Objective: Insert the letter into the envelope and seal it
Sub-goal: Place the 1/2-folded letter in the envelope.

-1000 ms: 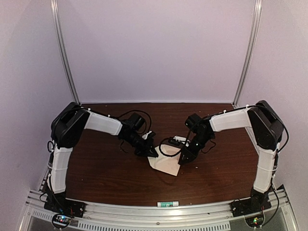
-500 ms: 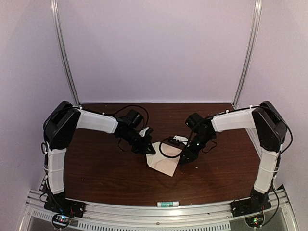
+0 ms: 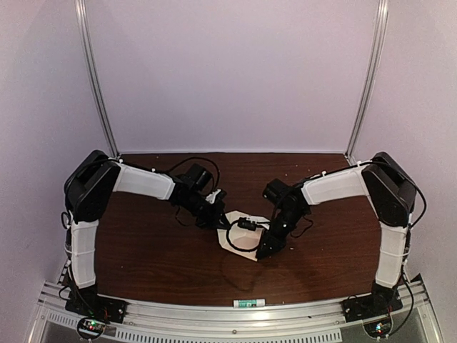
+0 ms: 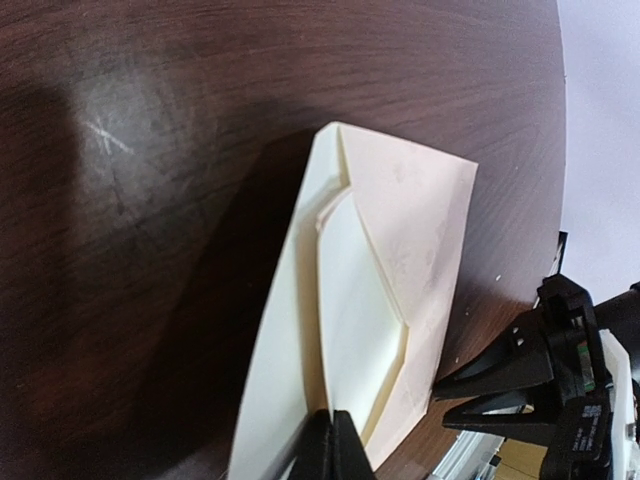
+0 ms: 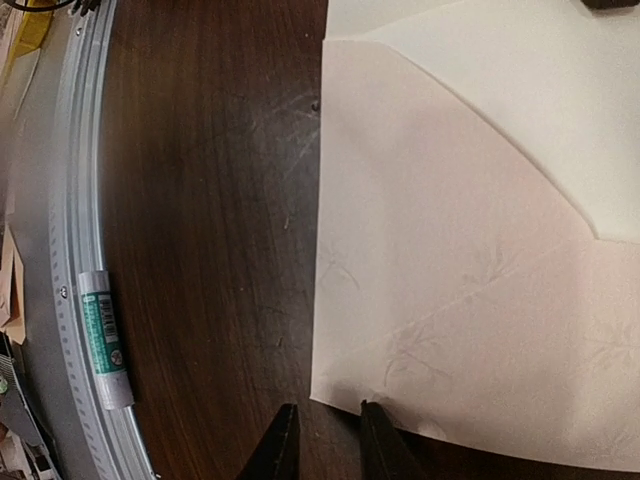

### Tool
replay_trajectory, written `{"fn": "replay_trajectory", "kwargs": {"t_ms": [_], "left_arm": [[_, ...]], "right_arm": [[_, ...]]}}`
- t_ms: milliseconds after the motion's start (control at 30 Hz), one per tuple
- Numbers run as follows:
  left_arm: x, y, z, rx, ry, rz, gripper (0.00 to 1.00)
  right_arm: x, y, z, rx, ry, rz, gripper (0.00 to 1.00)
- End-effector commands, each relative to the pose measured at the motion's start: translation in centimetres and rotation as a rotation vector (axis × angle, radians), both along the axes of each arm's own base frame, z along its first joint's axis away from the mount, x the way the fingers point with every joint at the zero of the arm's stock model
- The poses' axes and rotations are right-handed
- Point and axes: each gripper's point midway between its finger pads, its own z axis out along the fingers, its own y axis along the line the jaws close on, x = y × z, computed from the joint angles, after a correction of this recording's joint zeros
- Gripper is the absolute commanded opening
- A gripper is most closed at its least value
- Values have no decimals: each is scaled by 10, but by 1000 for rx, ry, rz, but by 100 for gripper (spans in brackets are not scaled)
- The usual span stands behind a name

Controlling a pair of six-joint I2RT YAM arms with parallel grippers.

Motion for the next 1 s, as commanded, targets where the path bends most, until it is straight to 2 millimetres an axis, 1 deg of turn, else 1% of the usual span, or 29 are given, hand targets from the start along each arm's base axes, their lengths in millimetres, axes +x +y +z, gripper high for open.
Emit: {"fn": "replay_trajectory", "kwargs": {"t_ms": [0,167,200,233,333,367,433,500,533,633,833,967], "left_arm": [[1,-6,-4,-24,-9,-3,0],[0,-4,-5,-19,-5,-8,0],[0,-3,-5,-17,-4,-8,0],[0,-3,-5,-16,-2,-8,0],[-2,-3,-5,-19,4,-7,0],[-2,-2,-7,-19,5,-5,0],[-1,-3,-7,-19,3,-4,0],[-1,-3,-8,-19,7,-4,0],[-1,-4,-8,-20,8,-5,0],[-1,-4,-7,-22,10,-8,0],[-1,-1,-10,-18,15,-10,0],[5,4,-12,-8,18,-17,0]], "right_arm": [[-5,3,-13,-19,10,34,22],[-5,-4,-23,-74,-4,27,22],[-4,-5,-22,-81,-7,22,21],[-5,-5,-17,-74,-4,29,20],[2,7,16,8,-75,22,20],[5,11,24,27,-100,24,21],[6,15,28,31,-115,33,21],[5,16,18,11,-91,44,20],[3,15,9,-3,-68,48,19],[-4,12,-6,-29,-36,50,19],[-11,-2,-20,-85,-27,62,18],[-17,-11,-30,-121,-15,69,17]]}}
